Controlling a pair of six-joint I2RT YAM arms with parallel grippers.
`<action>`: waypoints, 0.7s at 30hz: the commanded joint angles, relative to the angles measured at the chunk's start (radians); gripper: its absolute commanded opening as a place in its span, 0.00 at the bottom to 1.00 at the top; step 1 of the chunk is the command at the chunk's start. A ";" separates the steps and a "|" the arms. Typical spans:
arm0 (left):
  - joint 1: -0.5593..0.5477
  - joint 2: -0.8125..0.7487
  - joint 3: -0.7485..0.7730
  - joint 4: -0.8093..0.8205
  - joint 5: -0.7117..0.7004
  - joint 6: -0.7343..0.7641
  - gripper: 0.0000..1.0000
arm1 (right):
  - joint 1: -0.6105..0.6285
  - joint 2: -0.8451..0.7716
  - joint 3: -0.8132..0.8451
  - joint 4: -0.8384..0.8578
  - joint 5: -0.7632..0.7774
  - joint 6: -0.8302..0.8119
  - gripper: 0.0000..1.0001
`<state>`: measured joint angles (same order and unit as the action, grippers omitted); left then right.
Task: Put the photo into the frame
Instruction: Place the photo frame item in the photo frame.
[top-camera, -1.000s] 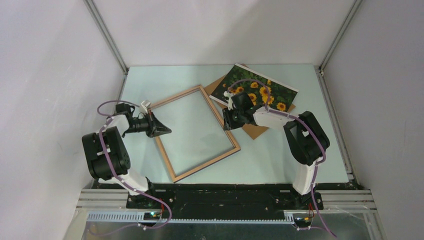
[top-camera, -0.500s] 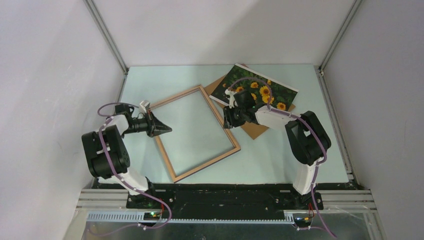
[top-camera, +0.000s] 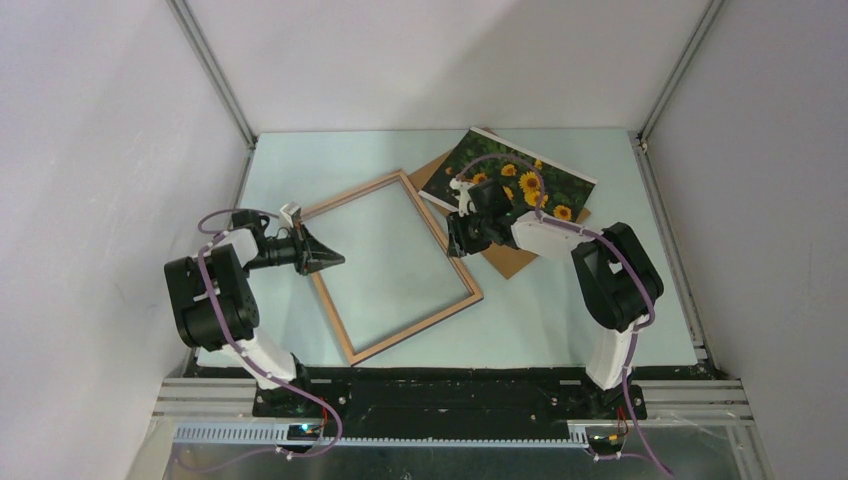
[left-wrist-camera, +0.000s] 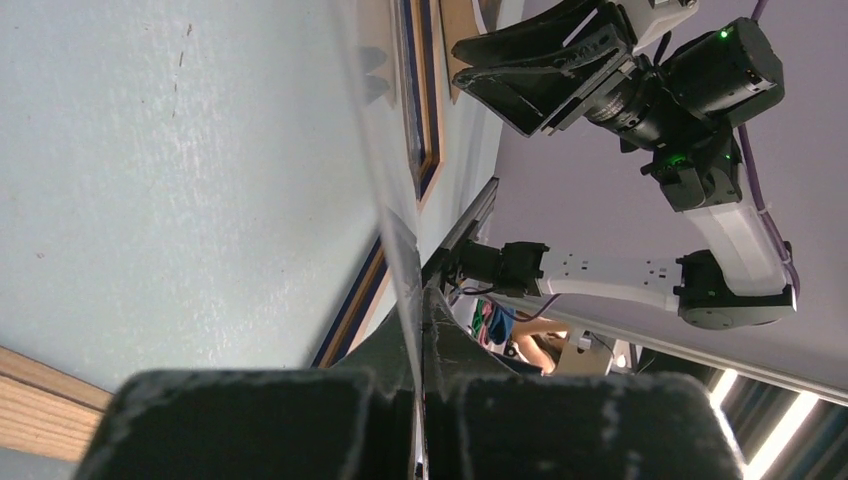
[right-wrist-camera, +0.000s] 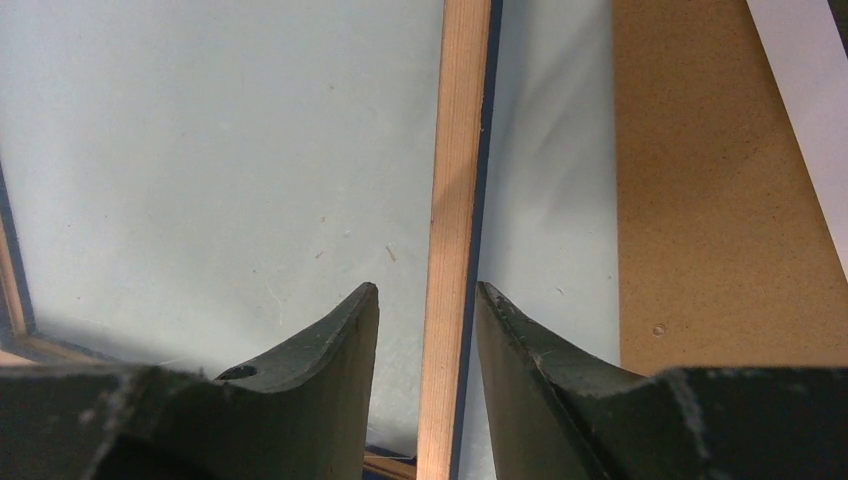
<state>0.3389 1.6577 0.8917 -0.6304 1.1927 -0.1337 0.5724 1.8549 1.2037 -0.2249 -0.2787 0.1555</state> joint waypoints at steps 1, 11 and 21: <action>0.005 0.003 0.019 0.002 0.077 -0.001 0.00 | -0.006 -0.047 -0.002 0.030 -0.008 -0.016 0.45; 0.004 -0.031 0.007 0.003 0.132 0.011 0.00 | -0.020 -0.047 -0.002 0.027 -0.009 -0.015 0.45; 0.002 -0.014 -0.005 0.002 0.168 0.016 0.00 | -0.022 -0.045 -0.003 0.028 -0.011 -0.018 0.44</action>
<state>0.3401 1.6604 0.8913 -0.6189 1.2762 -0.1314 0.5537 1.8545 1.2022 -0.2245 -0.2787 0.1528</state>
